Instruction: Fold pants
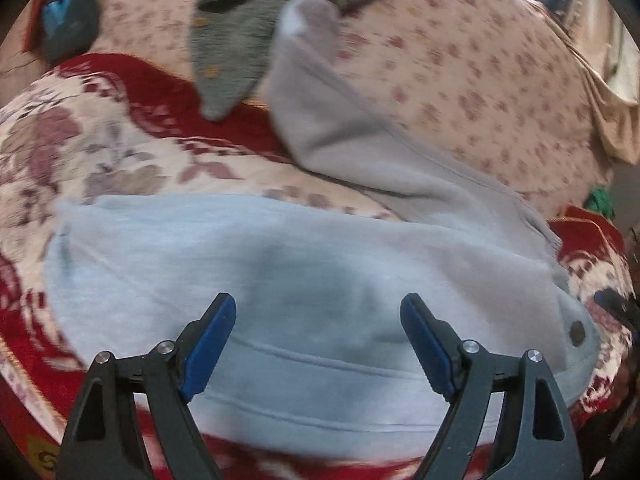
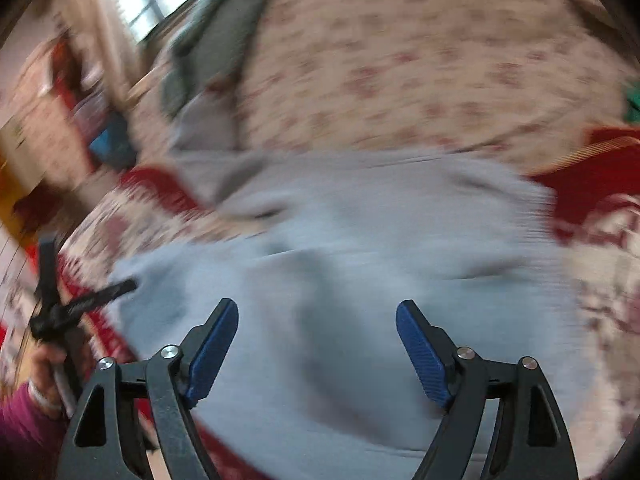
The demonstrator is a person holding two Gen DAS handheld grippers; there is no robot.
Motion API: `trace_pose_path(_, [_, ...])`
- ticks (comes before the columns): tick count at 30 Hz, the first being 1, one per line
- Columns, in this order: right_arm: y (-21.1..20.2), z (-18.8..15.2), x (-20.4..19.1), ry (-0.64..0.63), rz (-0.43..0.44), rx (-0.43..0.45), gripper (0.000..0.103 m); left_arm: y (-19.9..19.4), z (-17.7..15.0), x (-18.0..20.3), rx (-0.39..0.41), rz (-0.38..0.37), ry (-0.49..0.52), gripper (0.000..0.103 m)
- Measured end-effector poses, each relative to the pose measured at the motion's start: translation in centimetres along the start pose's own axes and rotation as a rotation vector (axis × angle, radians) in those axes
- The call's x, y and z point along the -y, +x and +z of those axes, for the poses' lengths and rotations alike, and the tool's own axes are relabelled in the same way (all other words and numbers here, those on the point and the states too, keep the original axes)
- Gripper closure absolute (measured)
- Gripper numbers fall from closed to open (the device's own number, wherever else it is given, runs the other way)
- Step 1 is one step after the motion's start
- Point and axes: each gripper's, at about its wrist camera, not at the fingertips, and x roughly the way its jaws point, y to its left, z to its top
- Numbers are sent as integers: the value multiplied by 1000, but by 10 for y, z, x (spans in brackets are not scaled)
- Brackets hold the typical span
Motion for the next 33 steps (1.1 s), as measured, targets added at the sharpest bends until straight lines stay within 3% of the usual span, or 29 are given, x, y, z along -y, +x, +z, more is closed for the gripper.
trace_pose_path(4, [0,10,84,95,-170,-67,14,9,-1,34,-16,-46,38,19])
trace_pose_path(8, [13,11,133,131,-217,-107,14,19,-2,55,-49,-62,66,19])
trace_pose_path(15, [72,26,156,117,-80,-170,15,24,-2,59,-69,-23,72,19])
trace_pose_path(16, [79,26,150,89,-72,-182,33,26,-2,57,-73,-15,67,19])
trace_pose_path(17, [84,23,141,43,-115,-196,42,27,-2,55,-78,-9,57,19])
trace_pose_path(21, [73,22,130,-28,-192,-154,60,32,0,44,-95,-16,0,19])
trace_pose_path(22, [62,26,131,-33,-227,-132,79,33,0,42,-98,-17,-11,19])
trace_pose_path(25, [42,34,134,-61,-258,-106,85,32,1,39,-97,-25,-27,19])
trace_pose_path(28, [33,37,132,-122,-350,-122,87,26,-1,37,-80,-27,-22,19])
trace_pose_path(29, [27,35,135,-126,-393,-110,93,24,-2,36,-72,-29,-18,19])
trace_pose_path(30, [22,33,143,-130,-500,-102,103,23,-3,34,-67,-26,-11,19])
trace_pose_path(31, [19,30,152,-117,-543,-101,103,23,-3,33,-66,-22,-6,19])
trace_pose_path(33, [10,24,175,21,-404,-101,103,24,-2,28,-69,-16,1,19])
